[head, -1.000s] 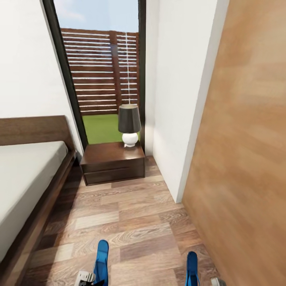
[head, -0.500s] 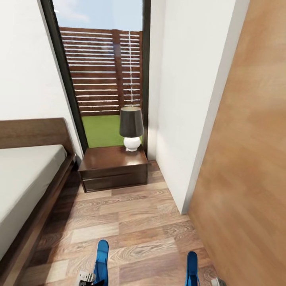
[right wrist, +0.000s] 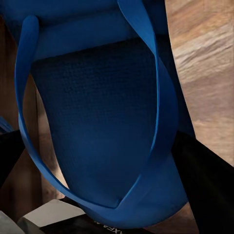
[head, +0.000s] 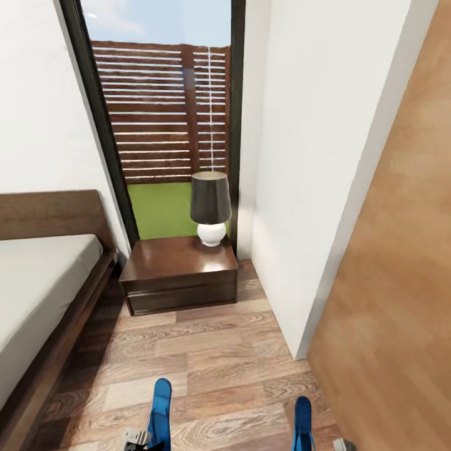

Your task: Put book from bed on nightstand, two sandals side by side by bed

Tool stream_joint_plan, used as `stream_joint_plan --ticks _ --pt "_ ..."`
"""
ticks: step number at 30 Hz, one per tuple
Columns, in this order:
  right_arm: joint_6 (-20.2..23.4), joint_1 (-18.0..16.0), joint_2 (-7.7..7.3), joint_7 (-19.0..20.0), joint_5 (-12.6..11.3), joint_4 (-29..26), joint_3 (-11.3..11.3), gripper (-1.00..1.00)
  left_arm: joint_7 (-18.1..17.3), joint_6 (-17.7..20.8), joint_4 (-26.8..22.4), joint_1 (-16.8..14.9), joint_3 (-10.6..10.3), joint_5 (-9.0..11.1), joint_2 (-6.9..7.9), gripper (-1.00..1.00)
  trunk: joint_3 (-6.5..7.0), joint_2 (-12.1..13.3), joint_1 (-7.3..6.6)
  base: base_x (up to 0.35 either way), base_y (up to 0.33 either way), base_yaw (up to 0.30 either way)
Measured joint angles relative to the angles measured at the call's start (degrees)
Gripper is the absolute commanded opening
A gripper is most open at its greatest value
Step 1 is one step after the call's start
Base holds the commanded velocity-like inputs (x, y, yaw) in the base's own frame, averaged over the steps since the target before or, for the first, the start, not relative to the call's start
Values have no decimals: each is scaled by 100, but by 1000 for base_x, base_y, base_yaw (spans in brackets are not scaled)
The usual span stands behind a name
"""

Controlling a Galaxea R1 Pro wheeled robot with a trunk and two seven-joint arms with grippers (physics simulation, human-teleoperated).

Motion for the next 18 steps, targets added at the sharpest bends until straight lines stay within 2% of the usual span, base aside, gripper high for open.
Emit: stream_joint_plan --ticks 8,18 --pt "0 -1 0 -1 1 0 0 -100 -19 12 -1 1 9 7 1 -100 0 0 0 327 0 156" --pt "0 0 0 0 -5 -1 0 -100 0 0 0 -1 6 0 0 -100 0 0 0 326 0 14"
